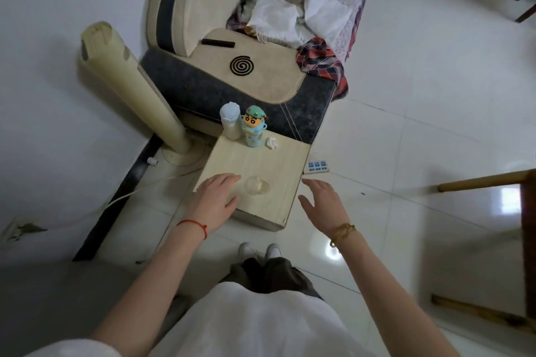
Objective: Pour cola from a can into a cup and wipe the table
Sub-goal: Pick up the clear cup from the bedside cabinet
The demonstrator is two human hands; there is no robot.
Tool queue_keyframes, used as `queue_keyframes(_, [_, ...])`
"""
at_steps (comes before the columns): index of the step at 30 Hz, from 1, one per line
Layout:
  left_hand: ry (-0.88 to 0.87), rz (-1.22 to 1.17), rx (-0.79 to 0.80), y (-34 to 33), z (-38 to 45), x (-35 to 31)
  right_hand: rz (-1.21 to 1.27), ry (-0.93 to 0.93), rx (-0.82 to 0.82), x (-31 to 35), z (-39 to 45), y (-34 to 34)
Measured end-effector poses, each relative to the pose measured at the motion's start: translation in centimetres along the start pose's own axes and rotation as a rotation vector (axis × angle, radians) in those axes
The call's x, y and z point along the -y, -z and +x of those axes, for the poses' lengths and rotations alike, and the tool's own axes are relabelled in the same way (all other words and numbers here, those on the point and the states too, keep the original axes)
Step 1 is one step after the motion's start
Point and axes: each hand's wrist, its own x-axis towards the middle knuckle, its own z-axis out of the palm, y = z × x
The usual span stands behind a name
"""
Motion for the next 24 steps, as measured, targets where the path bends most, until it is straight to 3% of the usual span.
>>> queue_keyframes(11, [0.173,-0.046,0.071,-5.5,6.4,2.5,0.220,-0.202,0.082,-3.3,7.6,-4.2])
queue_keyframes(24, [0.286,-0.263,0.135,-20.8,14.1,8.6,0.523,-0.455,0.200,-8.7,15.6,-17.8])
